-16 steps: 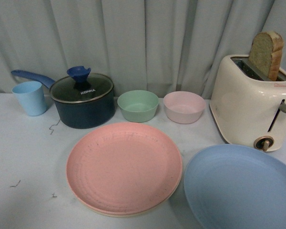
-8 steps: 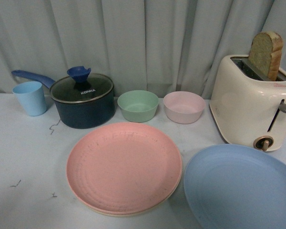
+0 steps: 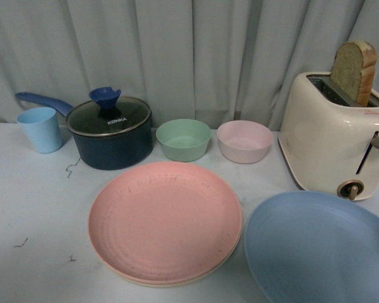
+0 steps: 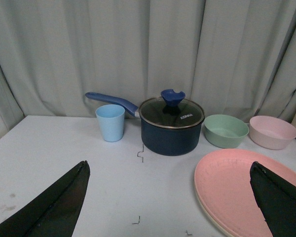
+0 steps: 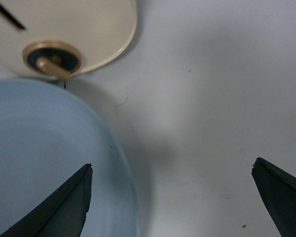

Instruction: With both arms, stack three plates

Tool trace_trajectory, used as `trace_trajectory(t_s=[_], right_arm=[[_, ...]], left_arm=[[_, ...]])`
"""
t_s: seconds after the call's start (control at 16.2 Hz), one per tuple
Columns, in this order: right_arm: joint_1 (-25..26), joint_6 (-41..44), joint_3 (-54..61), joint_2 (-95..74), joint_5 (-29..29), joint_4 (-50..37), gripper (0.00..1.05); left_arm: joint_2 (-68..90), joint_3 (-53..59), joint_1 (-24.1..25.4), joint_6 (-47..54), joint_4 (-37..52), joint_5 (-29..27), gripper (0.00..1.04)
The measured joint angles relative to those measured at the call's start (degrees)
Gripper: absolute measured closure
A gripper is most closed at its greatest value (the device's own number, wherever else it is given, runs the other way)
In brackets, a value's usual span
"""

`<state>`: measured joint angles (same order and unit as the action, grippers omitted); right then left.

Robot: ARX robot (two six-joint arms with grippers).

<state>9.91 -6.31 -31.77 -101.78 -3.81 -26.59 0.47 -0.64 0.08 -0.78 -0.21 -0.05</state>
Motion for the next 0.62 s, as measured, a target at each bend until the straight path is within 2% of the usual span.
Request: trace_trajectory(t_s=[0.12, 0.37, 0.49, 0.62], right_arm=[[-6.88, 0.68, -3.74, -5.79, 4.57, 4.85, 0.06], [-8.52, -1.73, -3.89, -7.10, 5.11, 5.25, 0.08], [-8.52, -2.10, -3.89, -8.22, 5.14, 4.87, 0.21], [-8.52, -2.25, -3.89, -8.68, 5.11, 4.85, 0.27]], left_arm=[[0.00, 0.00, 0.00, -0.02, 0.00, 0.02, 0.07], [0.00, 0.00, 0.00, -0.02, 0.00, 0.02, 0.07], [0.00, 0.00, 0.00, -0.02, 0.00, 0.02, 0.07], [0.00, 0.00, 0.00, -0.02, 0.00, 0.02, 0.07]])
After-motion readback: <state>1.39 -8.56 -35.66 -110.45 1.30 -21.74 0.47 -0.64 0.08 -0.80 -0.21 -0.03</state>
